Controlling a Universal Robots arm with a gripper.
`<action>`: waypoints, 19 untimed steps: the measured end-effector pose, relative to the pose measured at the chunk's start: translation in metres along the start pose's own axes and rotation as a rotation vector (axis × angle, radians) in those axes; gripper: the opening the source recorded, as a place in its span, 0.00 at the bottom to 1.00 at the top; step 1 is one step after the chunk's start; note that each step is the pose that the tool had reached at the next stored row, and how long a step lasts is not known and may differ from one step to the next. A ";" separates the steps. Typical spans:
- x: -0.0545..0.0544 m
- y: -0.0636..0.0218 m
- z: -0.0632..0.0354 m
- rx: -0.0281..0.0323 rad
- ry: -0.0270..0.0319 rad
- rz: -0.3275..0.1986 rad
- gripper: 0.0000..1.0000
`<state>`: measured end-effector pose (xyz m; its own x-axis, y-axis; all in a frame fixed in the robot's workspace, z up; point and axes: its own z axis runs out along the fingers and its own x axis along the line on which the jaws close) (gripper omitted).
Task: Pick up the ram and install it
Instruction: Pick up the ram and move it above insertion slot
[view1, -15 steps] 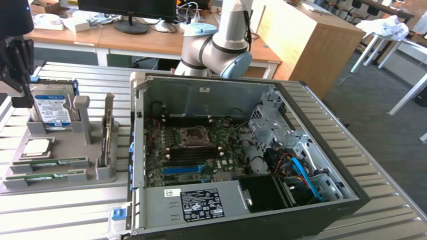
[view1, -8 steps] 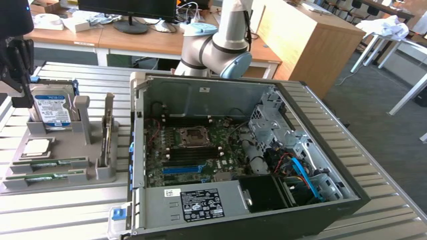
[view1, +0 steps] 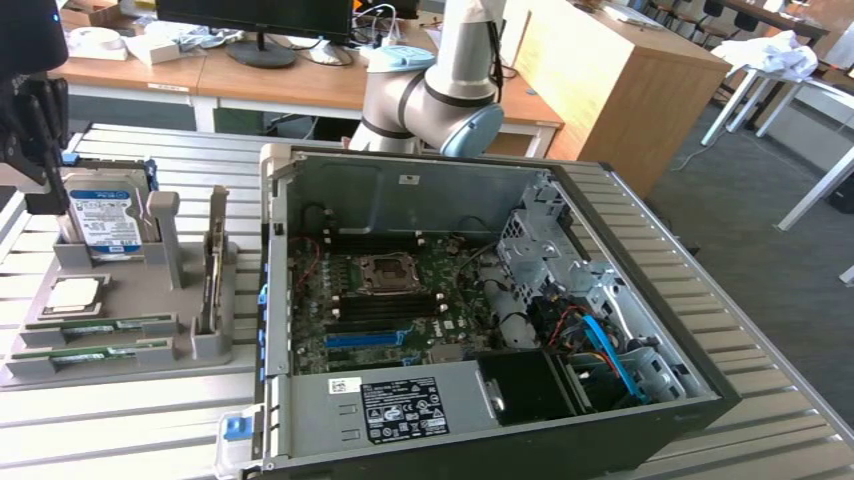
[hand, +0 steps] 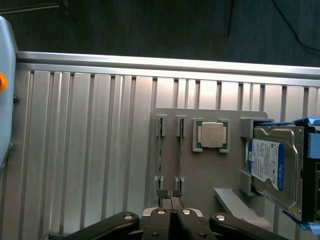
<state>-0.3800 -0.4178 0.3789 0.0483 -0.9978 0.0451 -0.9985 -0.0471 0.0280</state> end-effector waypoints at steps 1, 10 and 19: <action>0.000 0.0000 0.0000 0.0001 -0.0023 0.000 0.10; 0.000 0.0000 0.0000 0.0013 -0.0212 -0.001 0.10; 0.000 0.0000 0.0001 0.0049 -0.0314 -0.001 0.10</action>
<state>-0.3800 -0.4178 0.3788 0.0482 -0.9987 0.0137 -0.9986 -0.0479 0.0232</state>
